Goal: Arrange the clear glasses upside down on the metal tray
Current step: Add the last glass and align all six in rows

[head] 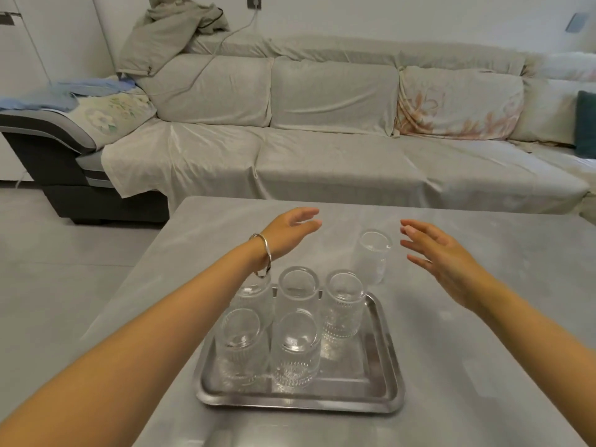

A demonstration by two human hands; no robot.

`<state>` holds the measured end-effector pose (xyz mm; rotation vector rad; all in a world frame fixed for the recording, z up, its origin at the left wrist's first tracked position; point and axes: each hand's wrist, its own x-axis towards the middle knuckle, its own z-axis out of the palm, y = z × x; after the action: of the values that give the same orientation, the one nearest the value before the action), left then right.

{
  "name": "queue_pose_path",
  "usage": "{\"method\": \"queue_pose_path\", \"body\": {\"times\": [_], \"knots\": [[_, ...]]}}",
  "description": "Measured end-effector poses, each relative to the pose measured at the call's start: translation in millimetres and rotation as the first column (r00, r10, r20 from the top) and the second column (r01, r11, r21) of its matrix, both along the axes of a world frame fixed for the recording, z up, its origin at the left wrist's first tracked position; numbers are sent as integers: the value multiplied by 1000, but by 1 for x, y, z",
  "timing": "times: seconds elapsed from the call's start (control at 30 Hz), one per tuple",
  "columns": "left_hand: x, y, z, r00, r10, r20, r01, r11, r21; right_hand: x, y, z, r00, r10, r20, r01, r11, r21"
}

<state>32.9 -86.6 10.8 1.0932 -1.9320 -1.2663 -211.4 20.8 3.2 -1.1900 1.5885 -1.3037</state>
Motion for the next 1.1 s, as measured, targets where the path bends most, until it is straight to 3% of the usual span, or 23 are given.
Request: {"method": "queue_pose_path", "body": {"times": [0.27,0.53,0.93,1.1], "knots": [[-76,-35,-27,987,-97,129,90,994,54,-47,-33,-56,1000,2,-1,-2,986,166],[-113,-56,-54,925,-221,310,198,975,102,-40,-64,-90,996,82,31,-84,994,70],[-117,-49,-55,958,-190,213,216,971,-105,-33,-64,-81,999,-32,-16,30,997,-74],[-108,-29,-18,987,-150,61,159,969,-189,-29,-42,-38,997,15,-71,-26,988,-150]]}}
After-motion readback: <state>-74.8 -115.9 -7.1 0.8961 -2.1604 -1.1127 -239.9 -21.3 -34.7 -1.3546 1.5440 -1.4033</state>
